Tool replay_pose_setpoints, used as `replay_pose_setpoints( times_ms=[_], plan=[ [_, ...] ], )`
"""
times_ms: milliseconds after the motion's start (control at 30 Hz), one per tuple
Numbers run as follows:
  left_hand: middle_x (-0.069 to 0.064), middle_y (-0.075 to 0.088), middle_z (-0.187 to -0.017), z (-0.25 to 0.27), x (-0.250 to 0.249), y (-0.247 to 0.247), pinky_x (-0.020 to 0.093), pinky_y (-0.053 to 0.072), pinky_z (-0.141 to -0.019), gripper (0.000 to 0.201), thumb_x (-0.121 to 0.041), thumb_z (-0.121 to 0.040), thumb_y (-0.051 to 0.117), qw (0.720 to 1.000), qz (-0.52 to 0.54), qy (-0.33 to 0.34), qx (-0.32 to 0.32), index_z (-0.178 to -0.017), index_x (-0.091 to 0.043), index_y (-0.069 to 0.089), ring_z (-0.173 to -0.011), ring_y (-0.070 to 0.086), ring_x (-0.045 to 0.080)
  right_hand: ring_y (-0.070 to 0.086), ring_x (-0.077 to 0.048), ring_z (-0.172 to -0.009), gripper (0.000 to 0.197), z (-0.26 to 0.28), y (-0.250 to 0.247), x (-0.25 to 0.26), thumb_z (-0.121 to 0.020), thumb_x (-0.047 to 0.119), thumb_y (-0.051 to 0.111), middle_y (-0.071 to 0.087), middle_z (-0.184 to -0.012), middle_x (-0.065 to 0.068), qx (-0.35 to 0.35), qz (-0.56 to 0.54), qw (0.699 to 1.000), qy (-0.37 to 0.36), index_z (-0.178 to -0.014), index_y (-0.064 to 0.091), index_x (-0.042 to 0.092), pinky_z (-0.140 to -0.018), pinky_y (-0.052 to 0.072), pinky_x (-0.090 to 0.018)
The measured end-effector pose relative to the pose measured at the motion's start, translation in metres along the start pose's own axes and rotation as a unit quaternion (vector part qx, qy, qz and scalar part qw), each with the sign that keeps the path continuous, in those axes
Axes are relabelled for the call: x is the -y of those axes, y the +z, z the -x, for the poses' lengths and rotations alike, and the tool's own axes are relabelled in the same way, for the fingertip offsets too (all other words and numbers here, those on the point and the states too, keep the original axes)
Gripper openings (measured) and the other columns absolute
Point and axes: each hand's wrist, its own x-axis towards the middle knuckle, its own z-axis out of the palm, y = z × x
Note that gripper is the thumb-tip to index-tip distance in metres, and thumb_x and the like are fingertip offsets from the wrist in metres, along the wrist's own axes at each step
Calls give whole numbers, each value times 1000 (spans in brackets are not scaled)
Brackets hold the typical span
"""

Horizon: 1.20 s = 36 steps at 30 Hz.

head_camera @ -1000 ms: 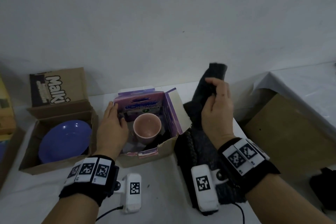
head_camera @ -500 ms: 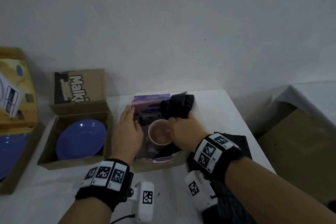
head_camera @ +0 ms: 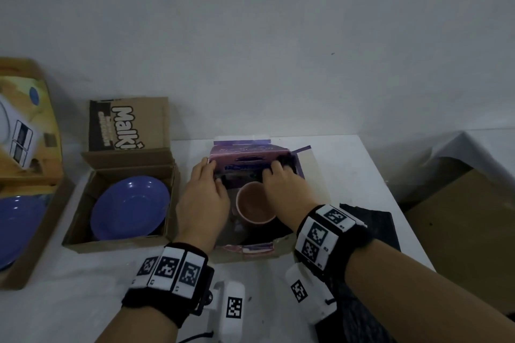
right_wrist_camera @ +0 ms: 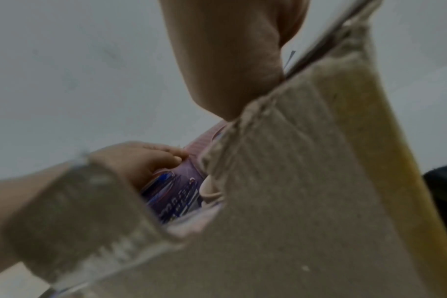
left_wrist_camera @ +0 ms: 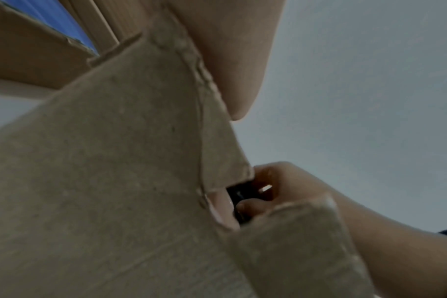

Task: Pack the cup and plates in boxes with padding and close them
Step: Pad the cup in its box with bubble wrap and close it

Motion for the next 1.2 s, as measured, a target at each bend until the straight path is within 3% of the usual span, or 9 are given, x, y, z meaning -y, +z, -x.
replay_pose_setpoints(
  times_ms=[167,333,433,533,733,867,967,1067,1200],
  plan=[
    [1,27,-153,0,6,4,40,41,-101,62,-20,-86,58,999,-23,13,45,-143,-15,35,-131,40,25,51,-38,-113,38,-6,0,2,-94,16,43,45,-130,-22,143,-97,984,40,-128,32,0,-85,44,-42],
    [4,30,-151,-3,13,6,44,37,-106,50,-33,-76,70,997,-34,41,62,-123,-24,55,-136,31,28,36,-34,-123,40,-7,-2,14,-96,19,38,33,-138,-18,44,30,996,66,-130,43,-1,-95,42,-37],
    [7,33,-148,-3,14,7,45,40,-103,35,-32,-73,71,996,-32,48,66,-107,-26,65,-134,32,31,47,-34,-118,63,-11,9,18,-97,38,36,45,-133,-19,126,-76,983,113,-146,17,2,-94,43,-39],
    [6,25,-152,-2,13,7,42,35,-106,32,-31,-76,70,997,-23,36,68,-107,-28,65,-139,24,29,57,-34,-111,72,-21,17,12,-96,51,32,55,-127,-19,174,-207,951,151,-147,11,6,-95,47,-42],
    [4,20,-155,-4,13,7,39,33,-106,38,-34,-75,69,996,-39,30,81,-113,-30,62,-142,18,25,56,-36,-111,69,-24,15,5,-93,61,30,54,-127,-21,118,-232,954,151,-139,25,11,-95,45,-42],
    [7,16,-156,-3,9,6,41,35,-105,45,-43,-76,67,993,-80,21,79,-118,-28,59,-143,16,28,55,-33,-114,61,-14,14,-1,-95,49,39,51,-132,-18,195,-292,931,102,-143,18,17,-95,44,-37],
    [13,14,-157,-3,9,6,46,26,-112,50,-43,-76,67,990,-114,40,70,-122,-25,57,-144,10,34,54,-27,-114,48,-1,1,-11,-93,27,52,54,-128,-11,37,-292,955,48,-137,36,17,-91,43,-30],
    [16,6,-159,-2,8,7,51,8,-116,46,-36,-76,70,983,-146,104,46,-119,-25,59,-145,-5,38,47,-21,-110,35,17,-10,-28,-84,17,58,50,-118,-4,-164,-207,962,73,-119,51,17,-85,41,-27],
    [13,8,-159,-3,7,9,57,4,-116,18,-32,-80,67,968,-156,189,52,-97,-27,73,-145,-12,37,59,-23,-95,29,30,-2,-58,-82,27,65,60,-102,-4,-95,-306,930,182,-106,52,17,-79,49,-32]
  ],
)
